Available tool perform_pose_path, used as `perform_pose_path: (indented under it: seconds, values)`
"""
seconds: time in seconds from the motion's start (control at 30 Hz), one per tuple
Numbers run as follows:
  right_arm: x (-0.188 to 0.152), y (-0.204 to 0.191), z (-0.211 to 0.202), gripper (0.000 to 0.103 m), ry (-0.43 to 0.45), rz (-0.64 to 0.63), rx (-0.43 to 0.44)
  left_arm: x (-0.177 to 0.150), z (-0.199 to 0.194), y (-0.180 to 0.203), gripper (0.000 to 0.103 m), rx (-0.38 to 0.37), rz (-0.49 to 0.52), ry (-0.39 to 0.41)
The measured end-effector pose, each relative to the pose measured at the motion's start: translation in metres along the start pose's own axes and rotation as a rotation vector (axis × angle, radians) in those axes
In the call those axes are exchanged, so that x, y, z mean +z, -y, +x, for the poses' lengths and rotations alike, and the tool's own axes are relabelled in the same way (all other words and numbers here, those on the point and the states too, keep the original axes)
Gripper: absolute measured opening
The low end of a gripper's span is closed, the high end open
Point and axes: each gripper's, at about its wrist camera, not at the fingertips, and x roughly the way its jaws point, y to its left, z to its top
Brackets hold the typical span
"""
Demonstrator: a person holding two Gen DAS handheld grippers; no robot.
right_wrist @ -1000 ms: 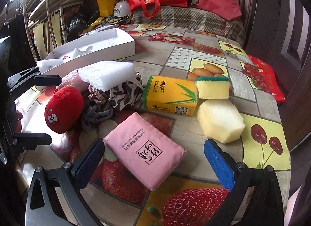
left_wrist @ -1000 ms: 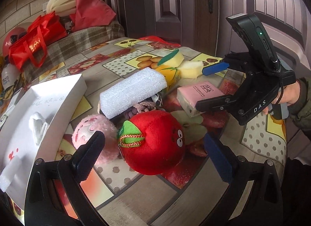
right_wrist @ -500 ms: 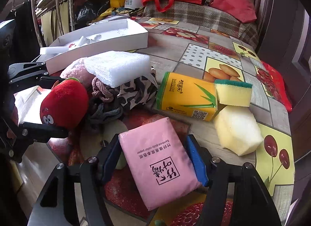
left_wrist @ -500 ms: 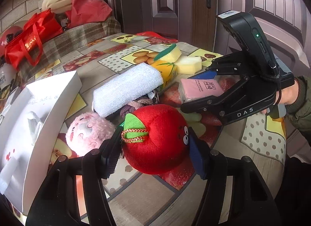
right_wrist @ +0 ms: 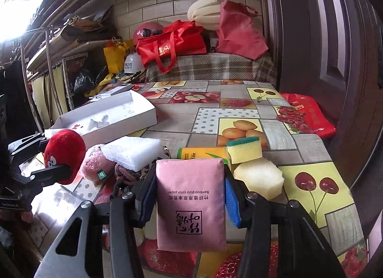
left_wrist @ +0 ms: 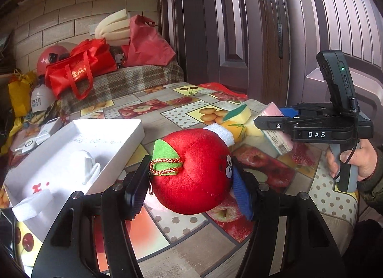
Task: Organize soft objects
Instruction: 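Carry the apple plush and tissue pack into the white box and release both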
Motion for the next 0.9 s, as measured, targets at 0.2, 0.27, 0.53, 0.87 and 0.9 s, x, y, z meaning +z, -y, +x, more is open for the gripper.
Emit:
perform_pose_path:
  seconds: [0.2,0.27,0.53,0.87,0.9]
  values:
    - [0.002,-0.008,-0.015,0.05,0.113,0.043,-0.107,-0.002,-0.004,-0.026,0.063,0.127,-0.09,0.024]
    - [0.003,-0.011,-0.017,0.05,0.137,0.057,-0.118,-0.005,-0.004,-0.033,0.063,0.143,-0.116,0.019]
    - [0.008,-0.039,0.002,0.05,0.103,0.025,-0.083,-0.007,-0.003,-0.028,0.063,0.165,-0.094,0.017]
    - [0.008,-0.078,0.024,0.05,0.051,-0.005,-0.016,-0.009,-0.009,-0.05,0.063,0.249,-0.115,0.064]
    - [0.008,-0.083,0.026,0.05,0.05,-0.01,-0.015,-0.01,-0.009,-0.054,0.063,0.258,-0.118,0.066]
